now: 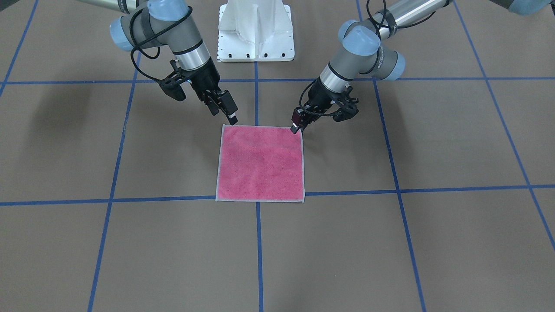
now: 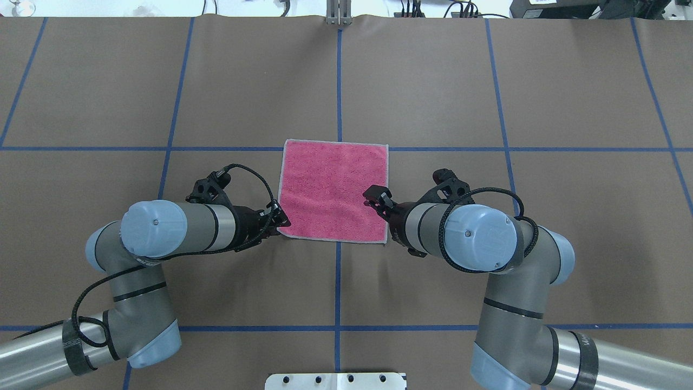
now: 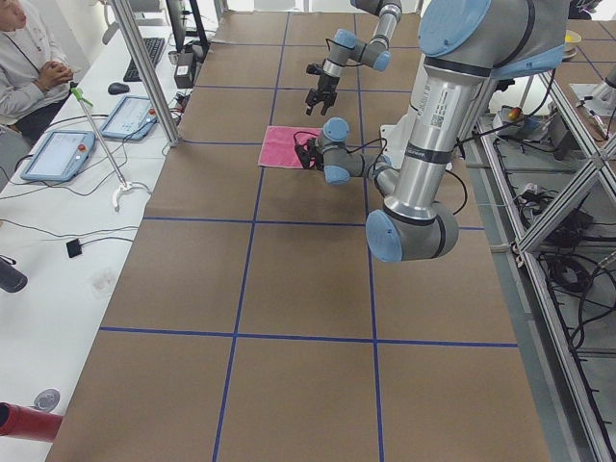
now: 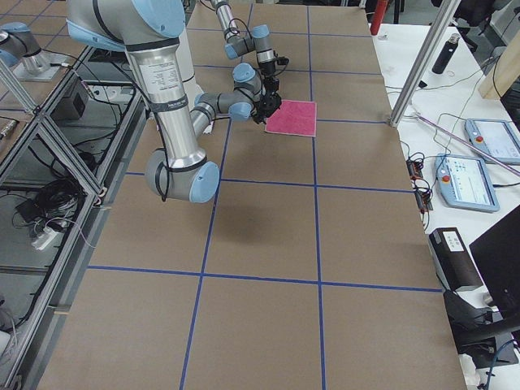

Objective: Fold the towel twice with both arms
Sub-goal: 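Close both grippers on the near towel corners and adjust grip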

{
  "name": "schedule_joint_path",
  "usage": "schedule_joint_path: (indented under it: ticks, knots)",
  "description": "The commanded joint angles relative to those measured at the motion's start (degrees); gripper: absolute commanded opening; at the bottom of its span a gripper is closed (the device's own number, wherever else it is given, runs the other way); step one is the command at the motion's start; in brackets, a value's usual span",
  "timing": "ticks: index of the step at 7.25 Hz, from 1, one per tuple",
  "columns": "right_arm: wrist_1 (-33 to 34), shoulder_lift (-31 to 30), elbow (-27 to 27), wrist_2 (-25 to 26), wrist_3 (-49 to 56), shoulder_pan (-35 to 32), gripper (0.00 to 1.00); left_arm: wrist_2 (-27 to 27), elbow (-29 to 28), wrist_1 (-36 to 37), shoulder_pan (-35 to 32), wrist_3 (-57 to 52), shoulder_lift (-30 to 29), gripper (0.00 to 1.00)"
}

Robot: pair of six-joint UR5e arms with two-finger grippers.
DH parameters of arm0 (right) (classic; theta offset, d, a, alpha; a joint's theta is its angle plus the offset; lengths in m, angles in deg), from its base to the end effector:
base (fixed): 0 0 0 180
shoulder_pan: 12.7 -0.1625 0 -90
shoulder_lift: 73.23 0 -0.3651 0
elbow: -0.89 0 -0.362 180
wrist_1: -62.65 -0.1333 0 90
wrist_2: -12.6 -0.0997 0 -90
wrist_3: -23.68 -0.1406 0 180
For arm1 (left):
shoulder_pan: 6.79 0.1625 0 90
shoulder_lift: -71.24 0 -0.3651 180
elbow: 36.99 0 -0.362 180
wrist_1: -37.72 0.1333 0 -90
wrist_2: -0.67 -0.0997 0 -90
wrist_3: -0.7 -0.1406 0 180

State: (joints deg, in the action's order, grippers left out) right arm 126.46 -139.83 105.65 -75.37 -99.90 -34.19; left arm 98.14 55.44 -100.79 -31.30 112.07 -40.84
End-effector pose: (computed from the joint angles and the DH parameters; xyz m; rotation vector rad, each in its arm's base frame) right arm -0.5071 -0.3483 0.2449 -0.0901 -1.1622 0.8746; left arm 0.5247 -0.3656 0.2960 -0.0787 1.2983 -0.6043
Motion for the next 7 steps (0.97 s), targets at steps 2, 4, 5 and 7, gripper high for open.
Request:
schedule_joint_path:
  ticks: [2, 4, 5, 7]
  knots:
    - [0.0, -0.02, 0.0, 0.0, 0.01, 0.04, 0.98, 0.01, 0.11, 0.09, 0.17, -0.28, 0.72, 0.35]
    - [0.0, -0.02, 0.0, 0.0, 0.01, -0.04, 0.98, 0.01, 0.2, 0.0, 0.25, -0.28, 0.72, 0.33]
    - [0.0, -0.02, 0.09, 0.0, 0.01, 0.04, 0.98, 0.01, 0.2, 0.0, 0.25, -0.28, 0.72, 0.28]
    - [0.0, -0.11, 0.0, 0.0, 0.1, 0.04, 0.98, 0.01, 0.29, 0.0, 0.25, -0.28, 0.81, 0.11]
